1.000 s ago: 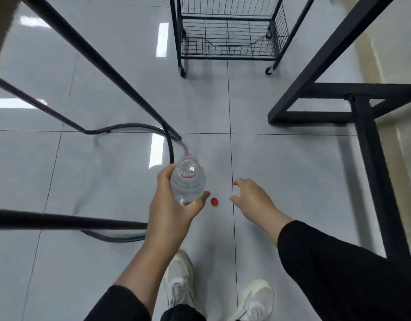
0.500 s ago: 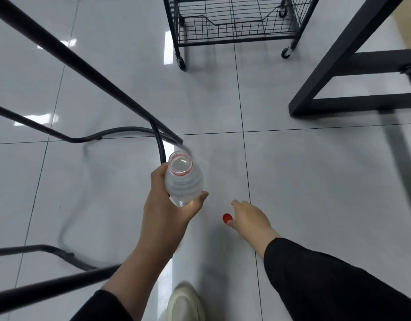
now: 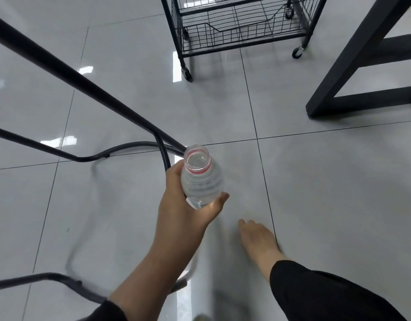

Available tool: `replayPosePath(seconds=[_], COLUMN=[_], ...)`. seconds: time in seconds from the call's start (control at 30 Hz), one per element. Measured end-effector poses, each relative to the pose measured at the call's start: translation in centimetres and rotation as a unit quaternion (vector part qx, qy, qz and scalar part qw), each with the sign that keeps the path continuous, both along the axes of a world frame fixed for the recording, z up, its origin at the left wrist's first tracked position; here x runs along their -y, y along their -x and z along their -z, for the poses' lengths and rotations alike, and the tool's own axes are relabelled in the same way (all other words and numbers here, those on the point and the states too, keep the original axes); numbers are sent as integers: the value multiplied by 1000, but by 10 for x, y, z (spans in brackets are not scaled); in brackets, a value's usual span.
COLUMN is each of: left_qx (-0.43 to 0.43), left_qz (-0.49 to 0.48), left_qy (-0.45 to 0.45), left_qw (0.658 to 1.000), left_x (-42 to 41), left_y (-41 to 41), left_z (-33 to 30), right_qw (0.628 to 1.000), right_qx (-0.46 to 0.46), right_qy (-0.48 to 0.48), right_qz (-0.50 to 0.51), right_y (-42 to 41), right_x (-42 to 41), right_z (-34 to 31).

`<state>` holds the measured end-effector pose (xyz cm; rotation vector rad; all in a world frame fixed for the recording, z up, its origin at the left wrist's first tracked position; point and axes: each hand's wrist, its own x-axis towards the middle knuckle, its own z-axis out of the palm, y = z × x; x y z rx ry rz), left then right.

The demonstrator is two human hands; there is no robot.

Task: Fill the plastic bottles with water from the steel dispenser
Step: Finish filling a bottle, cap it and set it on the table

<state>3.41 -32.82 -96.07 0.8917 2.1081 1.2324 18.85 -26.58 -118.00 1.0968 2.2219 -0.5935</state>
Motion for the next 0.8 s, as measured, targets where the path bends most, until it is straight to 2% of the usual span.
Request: replayPosePath(seconds=[0.07, 0.13, 0.17, 0.23, 0.3, 0.37, 0.4, 0.47, 0.53, 0.6, 0.67, 0.8], left_qx=[-5, -6, 0, 25, 44, 56, 63, 65, 69, 82, 87, 77], left_qz=[-2, 0, -1, -2, 3, 5, 8, 20, 44, 55, 69, 82], left_qy=[-4, -3, -2, 0, -2, -11, -18, -26, -34, -44, -47, -66], left_qw=[1000, 1000, 1000, 1000, 999, 998, 998, 997, 996, 994, 993, 991], left_x=[-1, -3, -4, -7, -12, -18, -20, -22, -24, -23, -20, -12], left_y=[-2, -6, -9, -19, -31, -45, -51, -63, -71, -78, -84, -87], left_z=[-3, -11, -17, -35, -60, -91, -109, -148, -190, -230, -269, -336], right_qw=[999, 982, 957, 877, 778, 672, 634, 588, 576, 592, 609, 618], right_qx=[-28, -102, -159, -300, -459, -604, -653, -720, -750, -749, -742, -740], right_qy=[6, 33, 57, 87, 90, 82, 82, 96, 113, 120, 105, 80], right_qz=[35, 156, 235, 365, 421, 420, 406, 356, 306, 274, 260, 253], right_y=[-3, -10, -12, -11, -4, 5, 8, 9, 4, -1, -8, -14], right_x=[-2, -8, -13, -33, -57, -76, -81, -80, -71, -56, -42, -31], right_z=[-9, -30, -48, -96, -168, -261, -309, -399, -471, -521, -559, -620])
